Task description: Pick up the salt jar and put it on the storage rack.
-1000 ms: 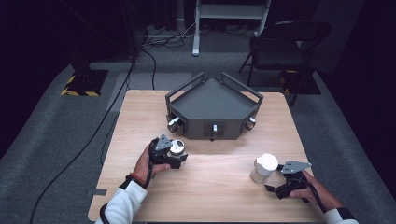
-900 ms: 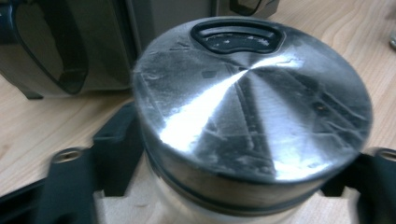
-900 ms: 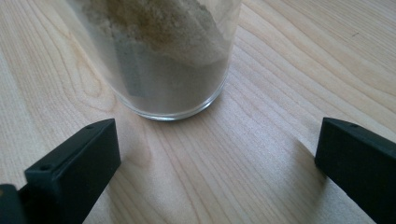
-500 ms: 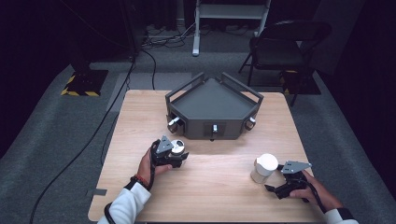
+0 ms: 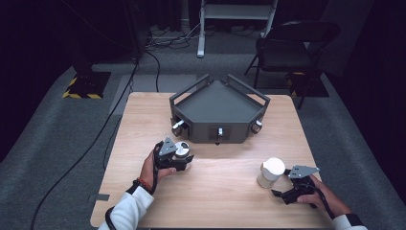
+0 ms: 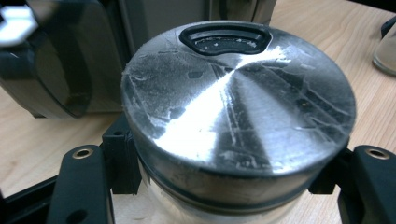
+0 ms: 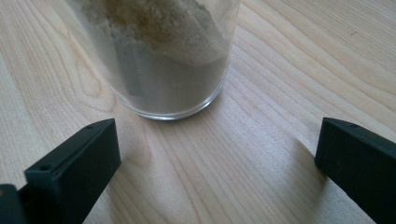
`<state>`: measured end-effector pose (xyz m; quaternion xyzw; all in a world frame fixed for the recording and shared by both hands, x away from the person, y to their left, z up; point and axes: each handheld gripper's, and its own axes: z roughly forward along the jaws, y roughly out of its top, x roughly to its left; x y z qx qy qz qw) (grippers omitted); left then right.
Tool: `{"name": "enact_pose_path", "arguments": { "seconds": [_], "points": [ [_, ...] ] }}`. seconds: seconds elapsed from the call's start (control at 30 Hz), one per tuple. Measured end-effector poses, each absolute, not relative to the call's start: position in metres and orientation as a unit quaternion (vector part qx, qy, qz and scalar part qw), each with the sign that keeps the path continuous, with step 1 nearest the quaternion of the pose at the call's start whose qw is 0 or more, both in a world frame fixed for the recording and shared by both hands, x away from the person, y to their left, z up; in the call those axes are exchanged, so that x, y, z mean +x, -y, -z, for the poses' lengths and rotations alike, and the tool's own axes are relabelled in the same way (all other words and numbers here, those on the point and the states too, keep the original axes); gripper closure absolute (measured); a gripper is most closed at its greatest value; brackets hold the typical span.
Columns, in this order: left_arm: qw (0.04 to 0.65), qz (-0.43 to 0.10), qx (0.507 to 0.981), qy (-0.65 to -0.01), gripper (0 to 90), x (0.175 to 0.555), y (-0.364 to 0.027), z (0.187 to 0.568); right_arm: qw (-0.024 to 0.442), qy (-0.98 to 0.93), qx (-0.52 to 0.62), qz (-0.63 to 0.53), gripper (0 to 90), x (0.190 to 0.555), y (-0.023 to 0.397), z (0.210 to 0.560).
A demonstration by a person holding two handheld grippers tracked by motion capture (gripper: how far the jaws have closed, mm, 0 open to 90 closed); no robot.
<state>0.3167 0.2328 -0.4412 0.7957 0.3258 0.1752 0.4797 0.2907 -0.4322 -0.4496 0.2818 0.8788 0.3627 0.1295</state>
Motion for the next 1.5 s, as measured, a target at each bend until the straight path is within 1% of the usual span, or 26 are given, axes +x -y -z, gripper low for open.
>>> {"name": "enact_pose_path", "arguments": {
  "seconds": [0.43,0.73,1.07,1.5],
  "points": [
    [0.493,-0.174,0.788,-0.325,30.5,0.317,-0.237,0.414,0.130,-0.879,0.282,-0.363,0.0,0.291,0.432,0.450],
    [0.505,-0.169,0.783,-0.322,30.5,0.324,-0.225,0.393,0.130,-0.879,0.282,-0.363,0.0,0.291,0.432,0.450],
    [0.520,-0.177,0.775,-0.312,30.5,0.331,-0.215,0.371,0.130,-0.879,0.282,-0.363,0.0,0.291,0.432,0.450],
    [0.522,-0.182,0.773,-0.310,30.5,0.346,-0.202,0.349,0.130,-0.879,0.282,-0.363,0.0,0.291,0.432,0.450]
  ]
}}
